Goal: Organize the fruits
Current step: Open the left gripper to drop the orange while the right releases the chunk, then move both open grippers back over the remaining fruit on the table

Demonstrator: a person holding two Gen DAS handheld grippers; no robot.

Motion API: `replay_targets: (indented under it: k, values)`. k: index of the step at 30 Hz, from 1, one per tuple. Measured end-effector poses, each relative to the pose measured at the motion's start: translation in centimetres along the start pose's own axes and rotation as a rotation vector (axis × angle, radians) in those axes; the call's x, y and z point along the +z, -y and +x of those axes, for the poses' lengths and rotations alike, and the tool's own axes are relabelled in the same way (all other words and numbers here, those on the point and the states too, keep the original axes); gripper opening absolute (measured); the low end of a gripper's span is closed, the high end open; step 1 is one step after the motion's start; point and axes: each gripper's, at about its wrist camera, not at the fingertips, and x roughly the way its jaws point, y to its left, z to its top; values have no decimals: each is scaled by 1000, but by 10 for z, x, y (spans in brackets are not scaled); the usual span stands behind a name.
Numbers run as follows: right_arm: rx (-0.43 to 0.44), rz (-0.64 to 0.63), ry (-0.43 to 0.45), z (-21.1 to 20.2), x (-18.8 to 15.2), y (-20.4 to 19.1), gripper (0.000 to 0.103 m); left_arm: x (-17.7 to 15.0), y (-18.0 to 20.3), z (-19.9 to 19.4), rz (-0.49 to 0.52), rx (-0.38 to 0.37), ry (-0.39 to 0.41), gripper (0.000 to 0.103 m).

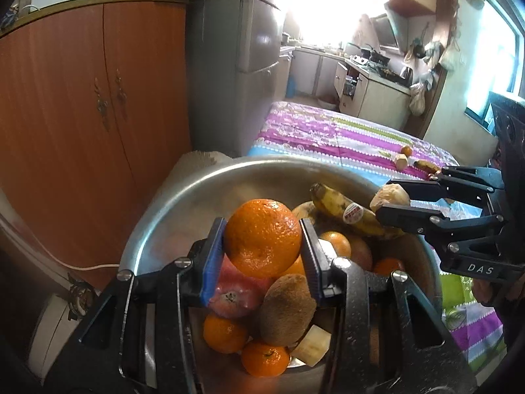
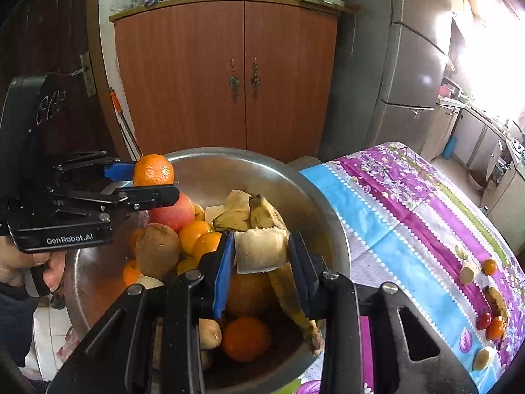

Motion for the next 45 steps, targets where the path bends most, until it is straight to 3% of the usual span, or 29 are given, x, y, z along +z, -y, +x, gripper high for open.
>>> replay_targets:
  k: [19,25,27,31,32,34,35,37,39,40,42,45]
  values:
    - [63,30,-63,23,-6,5,37,3,-4,7,6,19,-45,46]
    - [65,35,-23,12,-4,6,43,7,-4,4,-5,45,-30,80]
    - [62,44,12,1,-4,8,59,10,-6,-2,-30,58,-11,83]
    - [7,57,167,-56,-10,18,60,23,11,-41,-37,95,122,86]
    - [-20,58,202,-71,-14,22,65,26,20,-51,-22,96,156,90]
    - [-104,77,286,-108,-31,37,93,32,54,-77,35,62,260,103]
    - [-165,103,334,-130,-48,51,103,33,73,-86,75,41,302,103]
    - [-232,159,345,-151,-72,74,103,28,127,-99,158,-18,392,103]
    - [-318,278,308,-167,-109,114,103,21,170,-94,203,-91,422,103]
    - [-356,343,279,-169,-126,133,103,22,188,-86,228,-141,399,103]
    - [-439,473,173,-166,-160,171,103,24,228,-48,258,-290,279,103]
    - [-558,580,-31,-149,-204,213,103,23,273,35,234,-367,60,103]
